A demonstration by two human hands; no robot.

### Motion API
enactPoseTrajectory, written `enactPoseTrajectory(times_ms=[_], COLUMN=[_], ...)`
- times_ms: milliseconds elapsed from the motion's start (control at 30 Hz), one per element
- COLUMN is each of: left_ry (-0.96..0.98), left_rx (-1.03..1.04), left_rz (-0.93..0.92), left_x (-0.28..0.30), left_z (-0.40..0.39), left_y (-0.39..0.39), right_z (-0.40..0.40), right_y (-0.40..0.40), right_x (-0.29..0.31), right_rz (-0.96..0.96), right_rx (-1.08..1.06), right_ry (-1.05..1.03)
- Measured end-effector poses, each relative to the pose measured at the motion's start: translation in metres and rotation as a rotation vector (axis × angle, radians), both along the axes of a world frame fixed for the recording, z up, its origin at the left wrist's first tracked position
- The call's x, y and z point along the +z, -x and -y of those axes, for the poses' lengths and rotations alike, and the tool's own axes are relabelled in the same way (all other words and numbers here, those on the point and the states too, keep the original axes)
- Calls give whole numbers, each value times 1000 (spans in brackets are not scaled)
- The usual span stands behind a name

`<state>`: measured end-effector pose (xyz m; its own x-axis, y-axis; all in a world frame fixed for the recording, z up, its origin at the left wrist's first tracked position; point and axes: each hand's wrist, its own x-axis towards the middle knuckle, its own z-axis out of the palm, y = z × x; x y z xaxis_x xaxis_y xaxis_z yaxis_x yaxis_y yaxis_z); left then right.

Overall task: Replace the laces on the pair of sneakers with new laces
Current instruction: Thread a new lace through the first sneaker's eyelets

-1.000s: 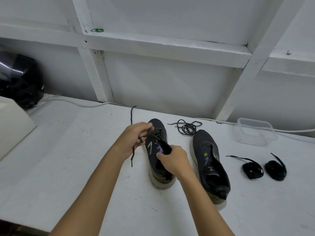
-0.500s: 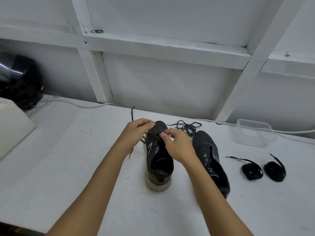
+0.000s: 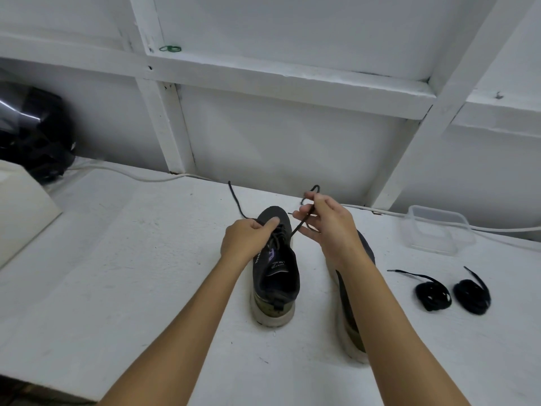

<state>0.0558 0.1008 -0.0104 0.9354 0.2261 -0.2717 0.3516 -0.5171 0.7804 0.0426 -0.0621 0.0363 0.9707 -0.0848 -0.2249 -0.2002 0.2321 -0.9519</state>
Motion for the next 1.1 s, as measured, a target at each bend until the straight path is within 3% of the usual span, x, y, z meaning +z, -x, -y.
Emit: enactPoseTrajectory(times_ms=[133, 300, 433, 700, 867, 1033, 1100], left_ry=[1, 353, 452, 356, 90, 51, 78], left_rx=[-9, 37, -26, -310, -319, -334, -317], left_rz=[-18, -7, 102, 242, 205, 129, 140], left_x=[-2, 10, 36, 60, 43, 36, 41], left_z=[5, 1, -5, -13, -28, -48, -55], left_y=[-8, -11, -14, -19, -14, -6, -5], right_z=[1, -1, -5, -19, -13, -3, 1], right_y=[-4, -9, -14, -17, -19, -16, -17], right_x=[-1, -1, -5, 8, 13, 13, 16], right_rz=[9, -23, -59, 23, 25, 53, 38], right_rx=[7, -29, 38, 510, 445, 327, 288], right_ry=[44, 132, 362, 695, 649, 574, 431])
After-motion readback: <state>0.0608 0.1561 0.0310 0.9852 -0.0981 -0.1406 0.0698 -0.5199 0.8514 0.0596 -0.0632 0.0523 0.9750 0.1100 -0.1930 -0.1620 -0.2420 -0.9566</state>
